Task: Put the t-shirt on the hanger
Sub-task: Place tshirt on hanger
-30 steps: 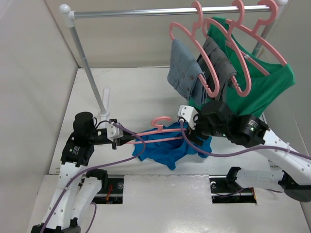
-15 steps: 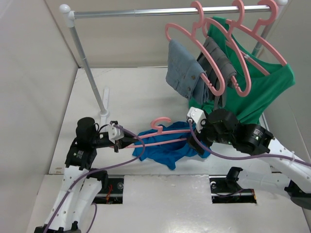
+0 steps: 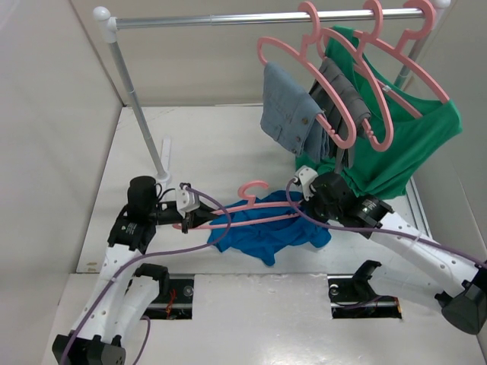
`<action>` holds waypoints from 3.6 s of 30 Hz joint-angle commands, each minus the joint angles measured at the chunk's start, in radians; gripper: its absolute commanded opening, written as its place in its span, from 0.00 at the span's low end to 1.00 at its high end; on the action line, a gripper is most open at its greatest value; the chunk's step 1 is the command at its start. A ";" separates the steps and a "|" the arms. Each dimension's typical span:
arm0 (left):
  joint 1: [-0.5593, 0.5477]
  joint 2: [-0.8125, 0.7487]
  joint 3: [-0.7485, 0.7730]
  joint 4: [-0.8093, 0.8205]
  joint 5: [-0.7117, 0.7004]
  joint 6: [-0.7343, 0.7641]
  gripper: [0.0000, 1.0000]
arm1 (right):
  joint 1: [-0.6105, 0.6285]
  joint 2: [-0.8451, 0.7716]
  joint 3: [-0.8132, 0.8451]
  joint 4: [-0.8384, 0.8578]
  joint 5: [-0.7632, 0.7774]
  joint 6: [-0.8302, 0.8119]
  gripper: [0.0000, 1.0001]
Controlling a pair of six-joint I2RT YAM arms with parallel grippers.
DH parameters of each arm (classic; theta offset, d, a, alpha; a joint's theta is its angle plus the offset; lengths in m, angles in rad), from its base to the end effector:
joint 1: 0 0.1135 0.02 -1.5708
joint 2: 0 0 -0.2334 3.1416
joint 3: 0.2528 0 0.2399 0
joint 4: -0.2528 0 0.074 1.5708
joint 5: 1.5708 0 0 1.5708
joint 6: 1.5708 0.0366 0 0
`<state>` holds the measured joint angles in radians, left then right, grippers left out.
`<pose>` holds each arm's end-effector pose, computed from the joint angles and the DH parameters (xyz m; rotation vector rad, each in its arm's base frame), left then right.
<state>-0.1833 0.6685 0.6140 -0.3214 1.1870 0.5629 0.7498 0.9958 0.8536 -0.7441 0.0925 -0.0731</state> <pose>0.1449 -0.0614 0.2732 1.2874 1.2418 -0.8683 0.1496 0.1347 0.2503 -0.9468 2.2712 0.1835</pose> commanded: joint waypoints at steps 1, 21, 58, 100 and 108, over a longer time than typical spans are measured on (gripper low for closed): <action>-0.005 -0.003 0.029 0.005 0.033 0.057 0.00 | -0.006 -0.043 -0.001 0.247 0.033 0.021 0.00; -0.005 -0.023 -0.022 0.228 0.034 -0.151 0.00 | 0.269 0.108 0.237 0.491 -0.232 -0.022 0.00; -0.005 0.008 -0.079 0.648 0.244 -0.623 0.00 | 0.269 0.142 0.573 -0.143 -0.201 -0.240 0.85; -0.005 -0.099 0.050 0.352 -0.437 -0.552 0.57 | 0.258 -0.112 0.384 0.241 0.007 -0.179 0.00; -0.113 0.061 0.047 0.289 -0.414 -0.518 0.73 | 0.258 0.026 0.541 0.282 -0.002 -0.179 0.00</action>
<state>-0.2462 0.6819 0.6491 0.0002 0.7818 0.0273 1.0138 1.0054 1.3319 -0.5629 0.0711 -0.2657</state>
